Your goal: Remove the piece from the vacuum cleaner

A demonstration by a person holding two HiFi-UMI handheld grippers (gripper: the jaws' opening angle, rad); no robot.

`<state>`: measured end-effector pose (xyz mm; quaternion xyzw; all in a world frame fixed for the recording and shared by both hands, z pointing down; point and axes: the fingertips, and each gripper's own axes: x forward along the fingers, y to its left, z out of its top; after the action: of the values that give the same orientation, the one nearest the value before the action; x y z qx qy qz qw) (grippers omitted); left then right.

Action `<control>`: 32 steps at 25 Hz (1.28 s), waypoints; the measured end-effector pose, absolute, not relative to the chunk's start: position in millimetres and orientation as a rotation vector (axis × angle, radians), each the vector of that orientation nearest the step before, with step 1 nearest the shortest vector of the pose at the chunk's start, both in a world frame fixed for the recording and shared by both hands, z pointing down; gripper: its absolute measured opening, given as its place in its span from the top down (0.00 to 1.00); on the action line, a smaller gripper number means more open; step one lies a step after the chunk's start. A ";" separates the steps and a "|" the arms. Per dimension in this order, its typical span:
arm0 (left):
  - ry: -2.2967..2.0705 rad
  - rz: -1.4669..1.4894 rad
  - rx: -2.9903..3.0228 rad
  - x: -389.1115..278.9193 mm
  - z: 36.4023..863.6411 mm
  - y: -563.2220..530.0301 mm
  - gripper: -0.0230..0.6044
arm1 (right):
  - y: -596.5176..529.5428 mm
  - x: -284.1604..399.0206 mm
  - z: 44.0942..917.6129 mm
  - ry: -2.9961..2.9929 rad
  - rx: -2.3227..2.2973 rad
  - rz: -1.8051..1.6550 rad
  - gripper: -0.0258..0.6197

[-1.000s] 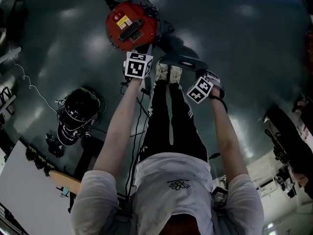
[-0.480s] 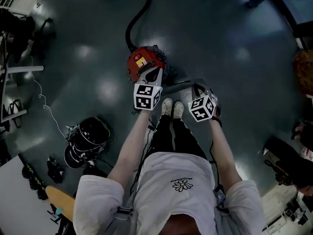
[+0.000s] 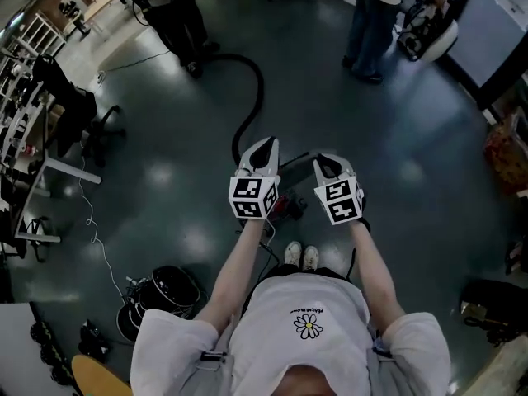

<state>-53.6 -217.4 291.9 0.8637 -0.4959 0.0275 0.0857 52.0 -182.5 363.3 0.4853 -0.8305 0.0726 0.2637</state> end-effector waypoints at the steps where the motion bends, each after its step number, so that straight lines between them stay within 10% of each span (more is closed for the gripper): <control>1: -1.494 0.058 2.596 -52.7 277.8 -216.8 0.96 | -186.2 52.5 346.9 -2.267 1.335 0.172 0.88; 32: -1.591 -0.157 2.736 -54.1 189.2 -203.9 0.96 | -196.7 77.3 244.2 -2.330 1.663 0.024 0.88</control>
<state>-54.1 -203.9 189.2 0.8633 -0.5021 -0.0495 -0.0137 77.3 -196.7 244.2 0.5753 -0.8060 0.0082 0.1389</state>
